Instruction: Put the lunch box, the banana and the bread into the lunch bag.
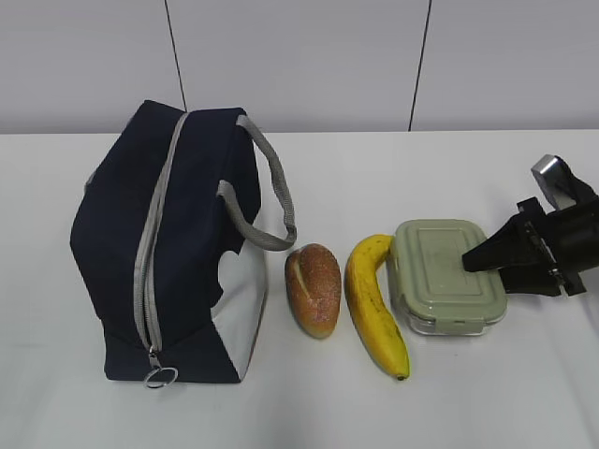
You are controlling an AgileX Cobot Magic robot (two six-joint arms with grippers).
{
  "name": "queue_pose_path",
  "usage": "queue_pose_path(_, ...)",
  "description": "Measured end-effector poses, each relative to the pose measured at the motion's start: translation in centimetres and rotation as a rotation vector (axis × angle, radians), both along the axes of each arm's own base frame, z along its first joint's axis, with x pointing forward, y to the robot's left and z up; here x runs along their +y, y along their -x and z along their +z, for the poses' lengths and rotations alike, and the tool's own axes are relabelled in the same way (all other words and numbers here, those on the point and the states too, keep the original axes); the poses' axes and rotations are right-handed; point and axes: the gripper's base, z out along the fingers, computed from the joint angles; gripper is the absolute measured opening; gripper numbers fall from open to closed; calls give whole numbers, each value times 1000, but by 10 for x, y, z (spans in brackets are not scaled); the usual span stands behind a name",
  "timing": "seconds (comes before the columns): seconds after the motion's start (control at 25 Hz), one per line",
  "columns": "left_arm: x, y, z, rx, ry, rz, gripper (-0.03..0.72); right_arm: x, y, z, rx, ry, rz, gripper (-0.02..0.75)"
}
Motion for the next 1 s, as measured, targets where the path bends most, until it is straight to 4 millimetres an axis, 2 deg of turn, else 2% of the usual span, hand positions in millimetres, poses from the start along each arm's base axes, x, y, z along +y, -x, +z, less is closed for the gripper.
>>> queue_pose_path(0.2,0,-3,0,22,0,0,239,-2,1,13,-2,46,-19,391)
queue_pose_path(0.4,0,-12,-1,90,0,-3,239,-2,3,39,-28,61,-45,391)
queue_pose_path(0.64,0,-25,12,202,-2,-12,239,-1,8,68,-50,82,-79,391)
queue_pose_path(0.84,-1,-48,25,333,10,-28,248,2,14,94,-76,87,-105,391)
queue_pose_path(1.0,-4,-74,43,413,36,-46,302,5,20,112,-89,90,-120,391)
